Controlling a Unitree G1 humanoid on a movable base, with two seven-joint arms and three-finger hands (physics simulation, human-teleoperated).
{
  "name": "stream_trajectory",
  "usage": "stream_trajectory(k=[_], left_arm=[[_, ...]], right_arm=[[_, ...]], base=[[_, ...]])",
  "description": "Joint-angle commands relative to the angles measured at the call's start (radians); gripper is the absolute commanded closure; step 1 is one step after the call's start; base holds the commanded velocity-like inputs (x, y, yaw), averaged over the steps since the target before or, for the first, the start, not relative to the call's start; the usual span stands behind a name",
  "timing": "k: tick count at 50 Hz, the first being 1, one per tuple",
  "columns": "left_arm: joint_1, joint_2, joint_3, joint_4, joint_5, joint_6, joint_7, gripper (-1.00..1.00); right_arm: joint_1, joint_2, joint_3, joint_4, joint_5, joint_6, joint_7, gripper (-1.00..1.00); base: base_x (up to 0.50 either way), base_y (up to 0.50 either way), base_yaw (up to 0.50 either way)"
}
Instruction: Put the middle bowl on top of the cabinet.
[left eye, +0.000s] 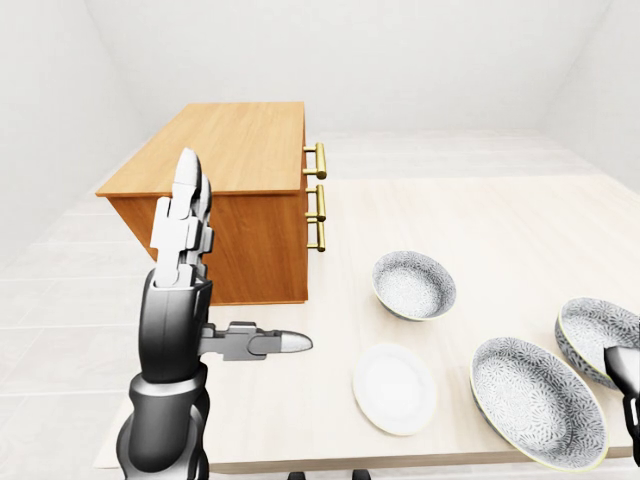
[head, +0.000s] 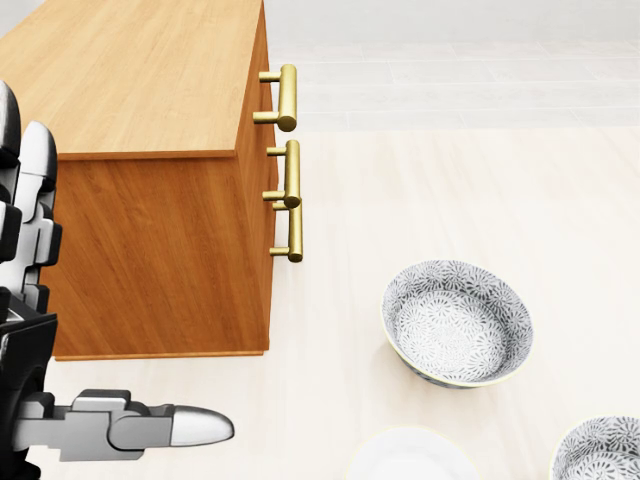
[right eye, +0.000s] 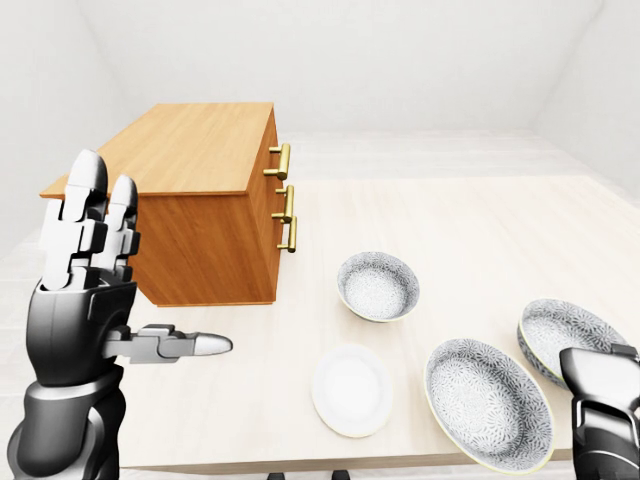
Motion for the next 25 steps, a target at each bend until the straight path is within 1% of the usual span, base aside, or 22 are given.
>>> stream_trajectory(k=[1, 4, 6, 8, 10, 11, 12, 15, 19, 21, 25], left_arm=[[0.003, -0.017, 0.02, 0.002, -0.003, 0.0, 0.026, -1.0], [0.002, -0.017, 0.021, -0.001, 0.001, 0.0, 0.028, -1.0], [0.001, -0.018, 0.024, 0.001, -0.002, 0.0, 0.028, -1.0], [0.001, -0.017, 0.024, 0.002, -0.001, 0.0, 0.028, -1.0], [0.001, -0.017, 0.024, 0.002, -0.002, 0.0, 0.027, -1.0], [0.0, -0.018, 0.024, 0.001, -0.002, 0.0, 0.027, -1.0], [0.0, -0.018, 0.023, 0.003, -0.001, 0.0, 0.027, -1.0], [0.0, -0.017, 0.023, 0.006, -0.002, 0.0, 0.027, -1.0], [-0.001, -0.016, 0.021, 0.005, 0.001, 0.0, 0.027, -1.0], [-0.002, -0.017, 0.026, 0.012, -0.002, 0.0, 0.027, -1.0], [-0.001, -0.017, 0.024, 0.012, 0.0, 0.0, 0.027, -1.0]], right_arm=[[0.113, 0.085, 0.107, -0.009, 0.037, 0.0, 0.0, 1.0], [0.168, 0.057, 0.086, -0.147, 0.039, 0.0, 0.0, 1.0], [0.242, 0.035, 0.039, -0.33, 0.04, 0.0, 0.0, 1.0], [0.324, 0.025, -0.018, -0.515, 0.014, 0.0, 0.0, 1.0], [0.387, 0.023, -0.099, -0.668, -0.007, 0.0, 0.0, 1.0], [0.414, 0.031, -0.149, -0.745, 0.008, 0.0, 0.049, 1.0], [0.435, 0.041, -0.183, -0.811, -0.025, 0.0, 0.088, 1.0], [0.443, 0.085, -0.27, -0.919, -0.109, 0.0, 0.166, 1.0], [0.43, 0.132, -0.373, -0.994, -0.196, 0.0, 0.224, 1.0], [0.419, 0.156, -0.414, -1.014, -0.228, 0.0, 0.241, 1.0], [0.393, 0.191, -0.464, -1.046, -0.291, 0.0, 0.267, 1.0]], base=[[0.0, 0.0, 0.0], [0.0, 0.0, 0.0], [0.0, 0.0, 0.0], [0.0, 0.0, 0.0], [0.0, 0.0, 0.0], [0.0, 0.0, 0.0], [0.0, 0.0, 0.0], [0.0, 0.0, 0.0], [0.0, 0.0, 0.0], [0.0, 0.0, 0.0], [0.0, 0.0, 0.0]])
